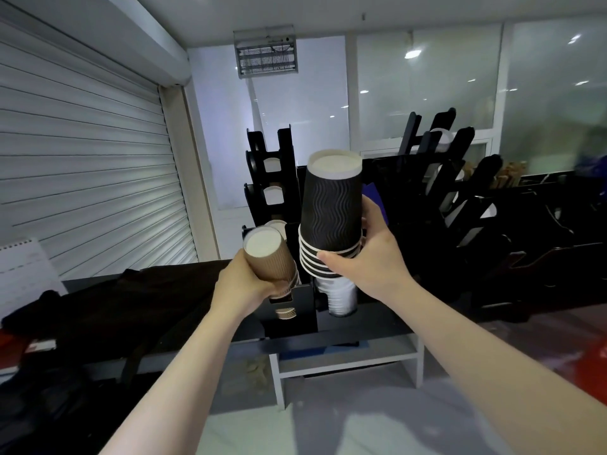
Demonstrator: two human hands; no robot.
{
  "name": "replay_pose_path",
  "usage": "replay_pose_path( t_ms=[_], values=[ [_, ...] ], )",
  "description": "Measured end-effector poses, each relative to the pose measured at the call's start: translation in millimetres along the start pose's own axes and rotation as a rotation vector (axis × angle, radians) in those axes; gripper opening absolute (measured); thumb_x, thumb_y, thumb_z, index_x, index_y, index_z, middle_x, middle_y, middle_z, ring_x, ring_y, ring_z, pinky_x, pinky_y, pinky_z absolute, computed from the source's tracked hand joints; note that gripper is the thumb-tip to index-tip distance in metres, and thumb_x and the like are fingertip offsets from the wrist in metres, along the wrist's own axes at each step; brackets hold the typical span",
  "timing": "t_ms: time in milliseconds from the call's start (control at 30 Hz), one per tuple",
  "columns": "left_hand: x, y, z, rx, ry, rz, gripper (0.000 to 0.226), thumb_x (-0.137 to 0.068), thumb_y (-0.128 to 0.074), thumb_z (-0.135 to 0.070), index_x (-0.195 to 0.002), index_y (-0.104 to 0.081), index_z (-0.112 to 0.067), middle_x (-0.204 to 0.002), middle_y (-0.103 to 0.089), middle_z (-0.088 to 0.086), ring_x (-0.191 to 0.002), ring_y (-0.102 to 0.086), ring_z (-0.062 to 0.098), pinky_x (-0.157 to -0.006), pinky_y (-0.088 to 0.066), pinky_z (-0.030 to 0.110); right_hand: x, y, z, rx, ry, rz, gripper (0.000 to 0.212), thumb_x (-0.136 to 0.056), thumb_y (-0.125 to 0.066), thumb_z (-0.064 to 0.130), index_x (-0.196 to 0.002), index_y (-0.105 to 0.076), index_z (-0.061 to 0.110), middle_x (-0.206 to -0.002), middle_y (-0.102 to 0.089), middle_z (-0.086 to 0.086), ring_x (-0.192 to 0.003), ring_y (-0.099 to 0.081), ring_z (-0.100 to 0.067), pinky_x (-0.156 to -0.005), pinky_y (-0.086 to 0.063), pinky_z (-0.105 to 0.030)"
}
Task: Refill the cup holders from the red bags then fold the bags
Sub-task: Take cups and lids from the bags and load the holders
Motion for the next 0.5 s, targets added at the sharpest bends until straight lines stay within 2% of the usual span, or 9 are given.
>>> replay_pose_path(
  t_ms=[67,133,200,333,433,500],
  values=[
    [3,-2,1,-0.054,-0.013,-0.008,0.085,-0.053,-0.087,-0.041,-0.126,-0.047,-0.023,-0.119,-0.061,-0.002,-0.109,-0.056,0.022,-0.075,-0.039,0.027,1,0,1,-0.001,0.011,-0.006,0.089,-0.061,-0.084,0.023,-0.135,-0.035,0.031,-0.126,-0.053,0.009,-0.115,-0.053,-0.005,-0.091,-0.047,-0.018],
    [1,-1,0,-0.073,-0.030,0.032,0.084,-0.053,-0.086,-0.040,-0.126,-0.046,-0.026,-0.118,-0.061,-0.005,-0.110,-0.055,0.021,-0.077,-0.039,0.027,1,2,1,-0.003,0.019,-0.014,0.088,-0.062,-0.085,0.022,-0.133,-0.035,0.036,-0.126,-0.053,0.011,-0.115,-0.053,-0.003,-0.093,-0.046,-0.019],
    [1,1,-2,-0.029,-0.045,0.067,0.083,-0.055,-0.085,-0.042,-0.127,-0.045,-0.030,-0.113,-0.058,-0.013,-0.108,-0.054,0.015,-0.077,-0.040,0.026,0,5,1,-0.004,0.024,-0.021,0.085,-0.061,-0.084,0.024,-0.127,-0.034,0.043,-0.123,-0.052,0.018,-0.114,-0.051,0.004,-0.090,-0.045,-0.011],
    [12,13,-17,0.005,-0.128,-0.037,0.067,-0.067,-0.075,-0.054,-0.125,-0.047,-0.033,-0.109,-0.054,-0.018,-0.101,-0.053,0.009,-0.075,-0.043,0.025,-4,8,7,0.003,0.040,-0.056,0.083,-0.059,-0.082,0.028,-0.124,-0.034,0.045,-0.120,-0.049,0.026,-0.110,-0.048,0.014,-0.084,-0.041,-0.003],
    [14,15,-25,-0.049,-0.174,-0.041,0.059,-0.071,-0.074,-0.051,-0.122,-0.050,-0.033,-0.107,-0.054,-0.019,-0.101,-0.054,0.011,-0.078,-0.046,0.030,-14,7,19,0.049,0.075,-0.063,0.081,-0.053,-0.075,0.046,-0.121,-0.032,0.052,-0.115,-0.045,0.034,-0.106,-0.046,0.019,-0.083,-0.037,0.002],
    [7,16,-28,-0.141,-0.138,-0.010,0.064,-0.070,-0.074,-0.053,-0.124,-0.049,-0.030,-0.110,-0.056,-0.014,-0.100,-0.054,0.013,-0.073,-0.043,0.029,-26,5,26,0.092,0.117,-0.068,0.084,-0.051,-0.072,0.051,-0.126,-0.035,0.040,-0.111,-0.044,0.034,-0.104,-0.047,0.012,-0.081,-0.034,0.004]
  ],
)
Point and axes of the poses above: each hand's wrist, its own x-axis away from the middle knuckle, its own y-axis out of the back of the hand, z = x × y, the point moved 8 cm from there along -x, towards the middle knuckle
